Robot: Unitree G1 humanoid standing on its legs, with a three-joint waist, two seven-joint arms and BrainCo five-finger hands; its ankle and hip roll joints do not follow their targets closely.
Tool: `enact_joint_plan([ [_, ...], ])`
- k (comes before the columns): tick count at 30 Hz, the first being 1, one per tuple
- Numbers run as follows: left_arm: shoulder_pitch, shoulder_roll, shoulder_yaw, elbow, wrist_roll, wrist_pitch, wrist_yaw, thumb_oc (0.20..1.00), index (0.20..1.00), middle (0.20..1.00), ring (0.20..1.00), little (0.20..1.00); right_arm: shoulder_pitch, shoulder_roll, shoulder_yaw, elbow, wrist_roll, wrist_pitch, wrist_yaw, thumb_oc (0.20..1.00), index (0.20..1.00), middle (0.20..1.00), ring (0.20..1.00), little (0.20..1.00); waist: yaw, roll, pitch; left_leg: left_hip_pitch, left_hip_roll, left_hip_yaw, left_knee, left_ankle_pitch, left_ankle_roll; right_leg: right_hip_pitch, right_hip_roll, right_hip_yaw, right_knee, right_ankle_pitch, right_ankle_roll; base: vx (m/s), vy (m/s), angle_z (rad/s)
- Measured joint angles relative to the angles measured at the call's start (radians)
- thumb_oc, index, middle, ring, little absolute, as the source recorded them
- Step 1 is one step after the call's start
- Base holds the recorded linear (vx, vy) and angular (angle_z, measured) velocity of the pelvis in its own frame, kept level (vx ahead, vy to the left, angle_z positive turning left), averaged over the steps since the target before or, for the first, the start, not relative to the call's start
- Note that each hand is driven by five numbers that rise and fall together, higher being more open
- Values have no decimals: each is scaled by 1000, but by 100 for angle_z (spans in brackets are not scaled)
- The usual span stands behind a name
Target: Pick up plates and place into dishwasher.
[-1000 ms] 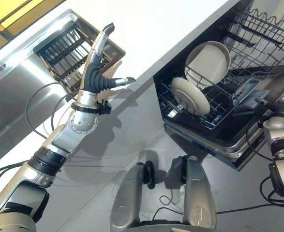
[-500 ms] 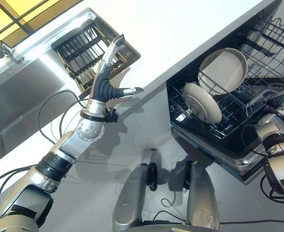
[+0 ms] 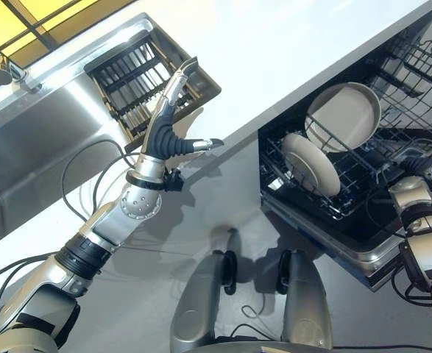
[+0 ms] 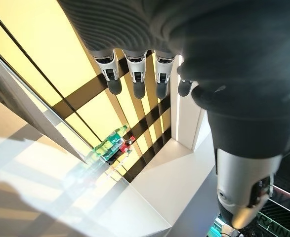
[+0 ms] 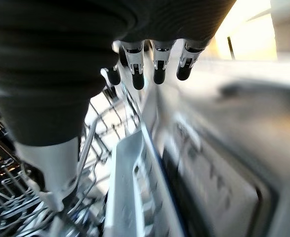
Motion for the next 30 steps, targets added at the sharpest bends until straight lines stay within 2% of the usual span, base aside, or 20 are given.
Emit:
enact_joint_plan([
  [3,-1,1,7,0,0,10,-12,1000,1000,1000,1000,1000,6,25,-33,1,194,-66,173,1000,1000,1000,1000,1000,-7,-2,-1,-5,0,-2,9,-3,-2,-3,0,0,5,0,1,46,-26,2],
  [6,-1,4,20,-5,-2,24,-36,1000,1000,1000,1000,1000,28,22,-95,12,381,-137,299,1000,1000,1000,1000,1000,-9,-9,-3,-13,1,-4,23,-8,-4,-8,1,0,14,-1,1,49,-47,0],
  [8,0,5,31,-6,-4,40,-52,1000,1000,1000,1000,1000,57,21,-108,13,455,-194,376,1000,1000,1000,1000,1000,-12,-12,-2,-15,3,-4,28,-9,-5,-9,3,0,16,-1,1,41,-47,-4],
  [10,0,5,36,-6,-5,53,-63,1000,1000,1000,1000,1000,69,17,-111,14,481,-217,416,1000,1000,1000,1000,1000,-12,-12,-2,-16,4,-4,31,-9,-6,-9,3,0,17,-1,1,31,-46,-3],
  [16,-8,17,51,-14,-8,58,-88,1000,1000,1000,1000,1000,71,-14,-106,16,492,-214,519,1000,1000,1000,1000,1000,-11,-18,1,-46,5,-10,48,-9,-7,-30,3,-3,31,-1,0,6,-64,0],
  [21,-20,24,56,-22,-14,55,-100,1000,1000,1000,1000,1000,71,-43,-103,18,602,-175,589,1000,1000,1000,1000,1000,-10,-20,2,-64,2,-26,53,-9,-6,-40,4,-15,31,-1,-1,3,-58,5],
  [30,-19,51,58,-22,-15,49,-116,1000,1000,1000,1000,1000,57,-47,-86,20,645,-169,614,1000,1000,1000,1000,1000,-4,-22,6,-70,-8,-42,56,-9,-7,-48,3,-18,41,-7,-11,28,-53,-1],
])
